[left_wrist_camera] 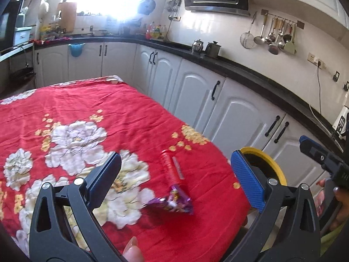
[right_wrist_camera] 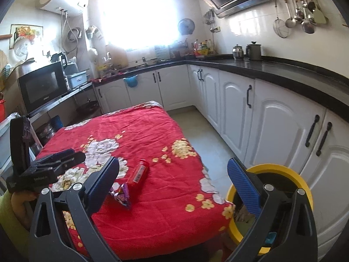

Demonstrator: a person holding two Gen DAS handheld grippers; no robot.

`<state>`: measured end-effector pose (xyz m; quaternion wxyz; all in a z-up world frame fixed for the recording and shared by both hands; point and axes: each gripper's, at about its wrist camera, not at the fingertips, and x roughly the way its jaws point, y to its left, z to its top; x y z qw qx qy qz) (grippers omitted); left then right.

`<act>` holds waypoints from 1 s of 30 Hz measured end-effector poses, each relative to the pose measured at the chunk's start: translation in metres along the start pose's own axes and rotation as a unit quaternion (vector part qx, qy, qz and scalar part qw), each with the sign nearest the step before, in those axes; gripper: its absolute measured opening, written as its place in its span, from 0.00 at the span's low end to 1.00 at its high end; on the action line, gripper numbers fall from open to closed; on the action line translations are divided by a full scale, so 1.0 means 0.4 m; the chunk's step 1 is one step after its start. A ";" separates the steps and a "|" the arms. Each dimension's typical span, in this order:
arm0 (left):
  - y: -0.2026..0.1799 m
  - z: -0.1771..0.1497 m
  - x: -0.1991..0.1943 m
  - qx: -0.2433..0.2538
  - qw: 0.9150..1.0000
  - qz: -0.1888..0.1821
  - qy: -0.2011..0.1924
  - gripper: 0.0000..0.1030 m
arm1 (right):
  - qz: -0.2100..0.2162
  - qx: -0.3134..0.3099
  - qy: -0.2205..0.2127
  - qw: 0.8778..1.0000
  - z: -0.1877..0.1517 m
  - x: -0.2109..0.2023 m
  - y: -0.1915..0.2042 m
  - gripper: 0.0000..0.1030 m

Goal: Collect trash
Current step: 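Move both open grippers back toward the red tube and purple wrapper, then grasp the red tube with the right gripper while the left gripper grasps the purple wrapper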

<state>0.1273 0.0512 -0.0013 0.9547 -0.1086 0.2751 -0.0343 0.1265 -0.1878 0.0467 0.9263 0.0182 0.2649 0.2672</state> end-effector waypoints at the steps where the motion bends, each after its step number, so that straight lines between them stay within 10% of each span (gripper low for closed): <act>1: 0.011 -0.006 0.001 0.000 1.000 0.000 0.004 0.90 | 0.004 0.000 0.003 1.000 0.001 0.011 0.005 0.94; 14: 0.082 -0.107 0.070 -0.007 0.997 -0.010 0.082 0.88 | 0.030 -0.017 0.064 0.997 -0.009 0.176 0.068 0.94; 25: 0.088 -0.157 0.141 -0.012 0.992 -0.033 0.122 0.62 | 0.058 -0.032 0.135 0.989 -0.025 0.362 0.128 0.93; 30: 0.085 -0.164 0.170 -0.011 0.990 -0.047 0.131 0.60 | 0.083 -0.022 0.179 0.980 -0.037 0.447 0.147 0.77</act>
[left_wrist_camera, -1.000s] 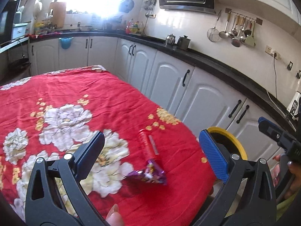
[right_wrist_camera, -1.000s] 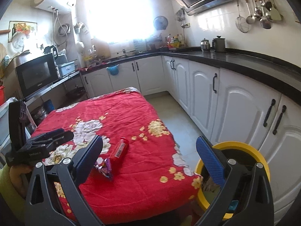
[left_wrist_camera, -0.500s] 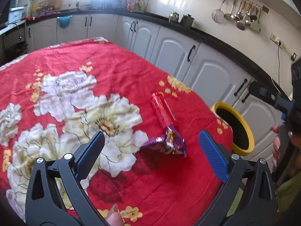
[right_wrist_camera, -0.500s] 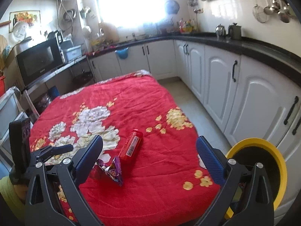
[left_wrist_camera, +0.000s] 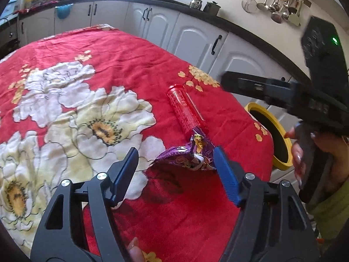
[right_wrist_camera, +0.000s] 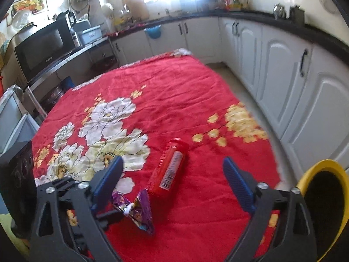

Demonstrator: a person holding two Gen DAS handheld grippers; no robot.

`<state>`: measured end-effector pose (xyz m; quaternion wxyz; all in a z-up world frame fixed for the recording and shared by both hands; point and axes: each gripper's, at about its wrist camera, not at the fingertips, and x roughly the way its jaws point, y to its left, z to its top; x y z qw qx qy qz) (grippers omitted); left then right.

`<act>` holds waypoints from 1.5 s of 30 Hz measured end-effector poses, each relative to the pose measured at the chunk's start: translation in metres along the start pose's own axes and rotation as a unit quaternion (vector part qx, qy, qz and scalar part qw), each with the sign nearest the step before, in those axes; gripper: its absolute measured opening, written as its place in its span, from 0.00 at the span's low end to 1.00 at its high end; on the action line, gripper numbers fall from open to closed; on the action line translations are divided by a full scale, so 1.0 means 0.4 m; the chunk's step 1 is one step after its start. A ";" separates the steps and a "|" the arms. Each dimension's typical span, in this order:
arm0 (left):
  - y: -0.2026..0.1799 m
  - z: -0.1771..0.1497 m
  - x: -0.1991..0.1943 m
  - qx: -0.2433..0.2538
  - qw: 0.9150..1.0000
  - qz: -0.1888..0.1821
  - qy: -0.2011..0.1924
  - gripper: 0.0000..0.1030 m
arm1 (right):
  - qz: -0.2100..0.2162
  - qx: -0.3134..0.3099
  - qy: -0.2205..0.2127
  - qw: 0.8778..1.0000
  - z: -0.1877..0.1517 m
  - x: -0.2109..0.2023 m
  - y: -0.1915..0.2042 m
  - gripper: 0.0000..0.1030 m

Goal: Collect trash
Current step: 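Grasp the red tube with the right gripper while the left gripper grasps the purple wrapper, then carry the red tube and purple wrapper with both grippers over the yellow bin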

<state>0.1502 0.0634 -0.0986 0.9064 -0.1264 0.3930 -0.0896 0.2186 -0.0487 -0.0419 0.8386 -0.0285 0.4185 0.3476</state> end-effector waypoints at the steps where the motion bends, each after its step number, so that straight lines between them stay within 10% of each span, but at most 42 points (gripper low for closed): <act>1: 0.002 0.001 0.004 -0.001 1.000 -0.003 0.001 0.59 | 0.000 0.002 0.012 1.000 0.002 0.019 0.000 0.76; 14: 0.011 -0.005 0.040 -0.011 1.000 -0.016 0.015 0.30 | 0.024 0.046 0.092 0.994 0.011 0.168 -0.020 0.43; 22: -0.020 -0.013 0.032 0.025 1.000 0.000 0.008 0.10 | 0.006 0.025 0.070 0.997 -0.005 0.156 -0.020 0.35; 45: -0.166 0.048 -0.011 0.090 0.995 -0.002 -0.034 0.09 | -0.018 0.054 -0.056 0.997 -0.041 -0.199 -0.169 0.34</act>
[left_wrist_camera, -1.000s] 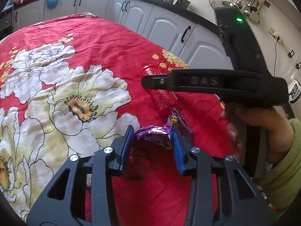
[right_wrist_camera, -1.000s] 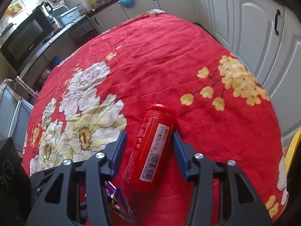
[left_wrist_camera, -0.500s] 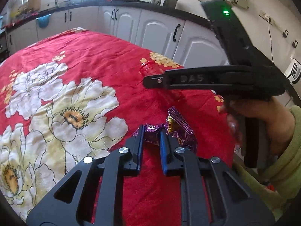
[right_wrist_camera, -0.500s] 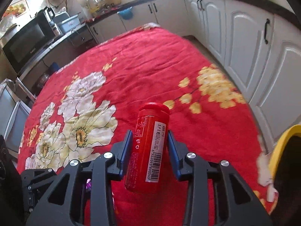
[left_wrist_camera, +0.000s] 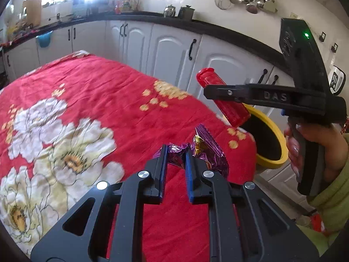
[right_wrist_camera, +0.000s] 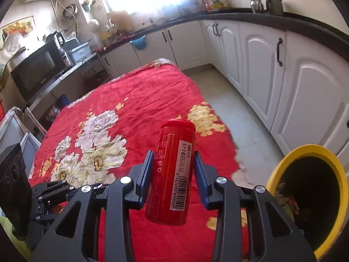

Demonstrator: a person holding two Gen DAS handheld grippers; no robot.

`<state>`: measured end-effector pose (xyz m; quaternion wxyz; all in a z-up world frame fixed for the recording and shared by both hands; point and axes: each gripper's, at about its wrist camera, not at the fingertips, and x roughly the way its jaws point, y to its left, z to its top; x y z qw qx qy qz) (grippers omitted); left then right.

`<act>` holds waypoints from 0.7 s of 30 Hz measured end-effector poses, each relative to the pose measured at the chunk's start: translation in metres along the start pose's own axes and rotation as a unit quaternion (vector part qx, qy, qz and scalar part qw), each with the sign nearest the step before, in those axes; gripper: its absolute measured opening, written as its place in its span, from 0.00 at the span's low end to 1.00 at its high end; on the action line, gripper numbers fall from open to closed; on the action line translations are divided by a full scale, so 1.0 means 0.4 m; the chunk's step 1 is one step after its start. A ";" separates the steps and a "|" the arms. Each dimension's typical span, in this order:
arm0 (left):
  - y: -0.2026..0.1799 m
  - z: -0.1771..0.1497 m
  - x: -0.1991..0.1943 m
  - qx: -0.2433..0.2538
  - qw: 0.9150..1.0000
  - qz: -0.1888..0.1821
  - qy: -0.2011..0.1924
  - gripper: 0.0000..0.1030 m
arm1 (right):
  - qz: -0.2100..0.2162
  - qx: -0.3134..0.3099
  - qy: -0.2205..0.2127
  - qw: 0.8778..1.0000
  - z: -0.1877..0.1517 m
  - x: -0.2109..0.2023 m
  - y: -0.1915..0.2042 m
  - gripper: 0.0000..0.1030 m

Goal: Collect trash
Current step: 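Carry the red tube and purple wrapper with both grippers over the yellow bin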

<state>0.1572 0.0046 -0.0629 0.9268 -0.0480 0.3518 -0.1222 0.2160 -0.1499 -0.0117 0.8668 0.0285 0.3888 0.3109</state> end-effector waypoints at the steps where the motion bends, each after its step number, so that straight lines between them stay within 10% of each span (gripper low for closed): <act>1: -0.008 0.006 -0.001 0.002 1.000 0.000 -0.002 0.09 | 0.000 0.003 -0.004 1.000 -0.001 -0.014 -0.008 0.34; 21: -0.206 0.134 0.035 0.044 0.998 -0.037 -0.038 0.09 | -0.056 0.047 -0.075 0.995 -0.061 -0.265 -0.196 0.34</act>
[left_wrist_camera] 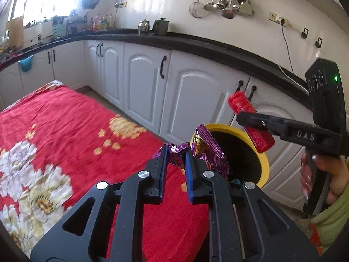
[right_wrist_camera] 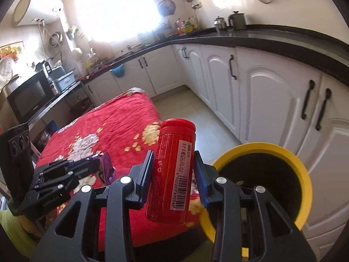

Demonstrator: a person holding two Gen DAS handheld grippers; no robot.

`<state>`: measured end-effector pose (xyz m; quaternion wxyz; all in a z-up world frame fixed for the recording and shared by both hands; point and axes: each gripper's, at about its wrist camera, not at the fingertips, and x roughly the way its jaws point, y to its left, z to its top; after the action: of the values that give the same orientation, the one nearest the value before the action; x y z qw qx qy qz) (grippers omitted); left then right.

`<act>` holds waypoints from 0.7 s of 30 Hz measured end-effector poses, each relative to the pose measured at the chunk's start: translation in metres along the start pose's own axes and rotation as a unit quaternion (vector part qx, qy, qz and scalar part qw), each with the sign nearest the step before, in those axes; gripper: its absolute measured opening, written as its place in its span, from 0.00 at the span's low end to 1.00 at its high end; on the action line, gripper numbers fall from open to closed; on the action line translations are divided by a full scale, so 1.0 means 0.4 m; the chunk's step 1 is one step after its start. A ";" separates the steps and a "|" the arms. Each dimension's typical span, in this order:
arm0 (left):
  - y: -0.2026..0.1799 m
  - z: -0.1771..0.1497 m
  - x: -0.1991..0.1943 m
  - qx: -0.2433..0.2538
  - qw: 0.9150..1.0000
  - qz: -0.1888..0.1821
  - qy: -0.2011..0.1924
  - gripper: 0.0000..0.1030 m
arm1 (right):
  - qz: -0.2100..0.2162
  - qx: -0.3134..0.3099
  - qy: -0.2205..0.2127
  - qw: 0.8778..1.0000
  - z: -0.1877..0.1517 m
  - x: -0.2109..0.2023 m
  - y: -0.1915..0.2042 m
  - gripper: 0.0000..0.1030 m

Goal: Collect trash
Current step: 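Carry the red tube and purple wrapper with both grippers over the yellow bin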

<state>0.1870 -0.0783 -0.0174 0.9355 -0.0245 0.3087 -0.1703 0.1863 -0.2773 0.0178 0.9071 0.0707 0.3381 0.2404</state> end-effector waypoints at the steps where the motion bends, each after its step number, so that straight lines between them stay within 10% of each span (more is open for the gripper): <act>1: -0.008 0.006 0.001 0.001 1.000 -0.002 -0.001 0.09 | -0.003 0.003 -0.003 1.000 -0.001 -0.009 -0.011 0.34; 21: -0.164 0.071 0.077 0.019 0.999 -0.049 -0.009 0.09 | -0.047 0.039 -0.049 0.997 -0.054 -0.142 -0.150 0.34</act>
<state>0.2069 -0.1518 -0.0020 0.9291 -0.0237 0.2954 -0.2212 0.1583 -0.3580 0.0171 0.9295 0.1015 0.3051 0.1807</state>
